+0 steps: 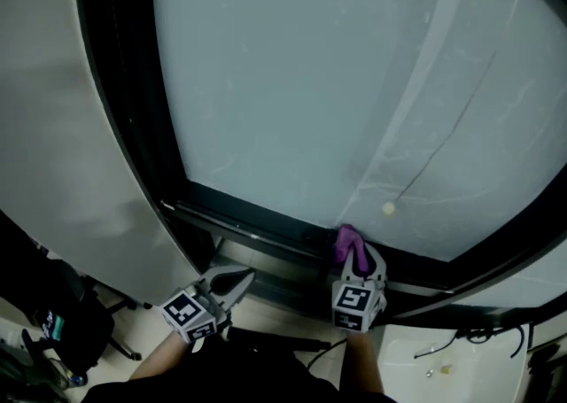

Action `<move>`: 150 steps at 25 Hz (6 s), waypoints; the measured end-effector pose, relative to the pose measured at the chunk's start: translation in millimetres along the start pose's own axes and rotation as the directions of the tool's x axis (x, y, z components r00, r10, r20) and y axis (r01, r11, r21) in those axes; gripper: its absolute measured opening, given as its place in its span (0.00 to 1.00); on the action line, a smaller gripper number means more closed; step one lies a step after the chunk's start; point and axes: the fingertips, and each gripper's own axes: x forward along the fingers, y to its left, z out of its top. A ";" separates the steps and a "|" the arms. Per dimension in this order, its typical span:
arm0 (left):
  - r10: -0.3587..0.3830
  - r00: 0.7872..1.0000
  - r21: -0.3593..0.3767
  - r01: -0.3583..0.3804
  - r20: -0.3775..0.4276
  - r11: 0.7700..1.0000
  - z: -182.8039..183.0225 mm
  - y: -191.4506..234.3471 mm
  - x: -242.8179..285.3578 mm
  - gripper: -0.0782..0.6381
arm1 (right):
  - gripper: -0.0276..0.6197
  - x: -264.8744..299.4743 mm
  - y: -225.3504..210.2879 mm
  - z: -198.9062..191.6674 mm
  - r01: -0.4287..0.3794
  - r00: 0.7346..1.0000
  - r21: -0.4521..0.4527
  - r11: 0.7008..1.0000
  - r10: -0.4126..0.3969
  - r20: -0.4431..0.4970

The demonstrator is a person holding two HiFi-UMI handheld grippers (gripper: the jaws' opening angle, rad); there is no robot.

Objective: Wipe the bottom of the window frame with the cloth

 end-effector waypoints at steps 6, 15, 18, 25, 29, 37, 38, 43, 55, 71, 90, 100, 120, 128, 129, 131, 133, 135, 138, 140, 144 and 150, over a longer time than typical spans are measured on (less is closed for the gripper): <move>0.012 1.000 0.010 -0.012 0.005 1.000 -4.7 -20.2 16.2 0.11 | 0.15 3.1 -8.9 -17.0 -0.021 0.998 -0.024 1.000 0.019 -0.067; -0.046 0.998 0.033 0.045 0.042 0.998 -4.7 -52.9 49.6 0.11 | 0.15 3.9 -17.5 -19.9 -0.077 0.995 -0.101 0.992 0.070 -0.076; -0.077 0.996 0.044 0.075 0.048 0.996 3.6 -51.1 54.2 0.11 | 0.15 3.8 -21.6 -25.0 -0.058 0.996 -0.087 0.995 0.052 -0.077; -0.230 0.970 0.024 0.228 0.077 0.973 35.4 -45.1 84.8 0.11 | 0.15 -4.2 -32.7 -37.1 0.015 0.988 -0.011 1.000 -0.017 -0.154; -0.328 0.942 0.056 0.325 0.073 0.944 42.2 -52.6 105.9 0.11 | 0.15 -7.1 -35.6 -41.5 0.038 0.982 0.024 0.999 -0.033 -0.186; -0.423 0.904 0.042 0.421 0.060 0.906 44.5 -61.7 133.8 0.11 | 0.15 -16.1 -61.4 -53.3 0.121 0.967 0.044 0.992 -0.108 -0.232; -0.436 0.899 0.044 0.434 0.054 0.900 45.5 -64.2 137.0 0.11 | 0.15 -17.6 -66.7 -55.3 0.135 0.964 0.046 0.990 -0.121 -0.236; -0.497 0.867 0.055 0.495 0.036 0.867 48.3 -75.9 149.5 0.11 | 0.15 -25.6 -88.9 -69.8 0.183 0.943 0.020 0.983 -0.170 -0.285; -0.487 0.872 0.057 0.484 0.047 0.873 43.8 -70.3 160.6 0.11 | 0.15 -36.8 -122.5 -86.5 0.240 0.918 0.019 0.971 -0.221 -0.329; -0.489 0.871 0.056 0.487 0.033 0.871 40.5 -69.0 160.7 0.11 | 0.15 -52.2 -168.8 -118.6 0.338 0.869 0.015 0.941 -0.306 -0.389; -0.489 0.872 0.025 0.488 0.041 0.872 41.0 -67.1 160.7 0.11 | 0.15 -72.5 -216.5 -151.5 0.446 0.800 0.011 0.895 -0.394 -0.453; -0.474 0.880 0.028 0.473 0.032 0.880 40.1 -66.6 161.4 0.11 | 0.15 -83.4 -234.3 -164.5 0.529 0.760 0.019 0.848 -0.463 -0.456; -0.456 0.890 0.024 0.456 -0.025 0.889 34.4 -65.8 164.4 0.11 | 0.15 -108.3 -238.1 -182.5 0.617 0.719 0.102 0.781 -0.506 -0.478; -0.470 0.882 0.016 0.470 -0.032 0.882 31.3 -65.0 163.4 0.11 | 0.15 -130.6 -204.9 -201.9 0.548 0.749 0.167 0.819 -0.392 -0.534; -0.474 0.880 0.006 0.474 -0.031 0.880 31.3 -64.8 163.2 0.11 | 0.15 -134.2 -198.3 -204.3 0.542 0.752 0.177 0.821 -0.380 -0.538; -0.485 0.874 -0.003 0.485 -0.030 0.874 31.3 -65.1 162.8 0.11 | 0.15 -143.3 -185.7 -208.2 0.536 0.752 0.188 0.823 -0.364 -0.550; -0.494 0.869 -0.001 0.494 -0.028 0.869 31.6 -65.7 162.8 0.11 | 0.15 -153.4 -175.8 -207.6 0.533 0.750 0.187 0.825 -0.359 -0.556; -0.499 0.866 -0.005 0.499 -0.017 0.867 32.9 -65.6 163.1 0.11 | 0.15 -164.9 -167.8 -205.8 0.541 0.750 0.197 0.818 -0.363 -0.553; -0.510 0.860 -0.004 0.510 -0.010 0.860 34.8 -66.8 162.0 0.11 | 0.15 -182.1 -153.1 -195.1 0.542 0.792 0.302 0.784 -0.356 -0.496; -0.519 0.855 0.059 0.519 -0.018 0.853 34.7 -69.4 160.6 0.11 | 0.15 -195.6 -141.6 -179.5 0.524 0.836 0.410 0.746 -0.360 -0.413; -0.556 0.831 0.098 0.554 -0.014 0.827 35.4 -72.7 158.5 0.11 | 0.14 -227.9 -116.5 -144.7 0.523 0.852 0.492 0.696 -0.436 -0.289; -0.591 0.806 0.024 0.592 -0.028 0.806 33.7 -74.2 153.7 0.11 | 0.14 -253.2 -75.7 -93.2 0.470 0.870 0.509 0.721 -0.475 -0.132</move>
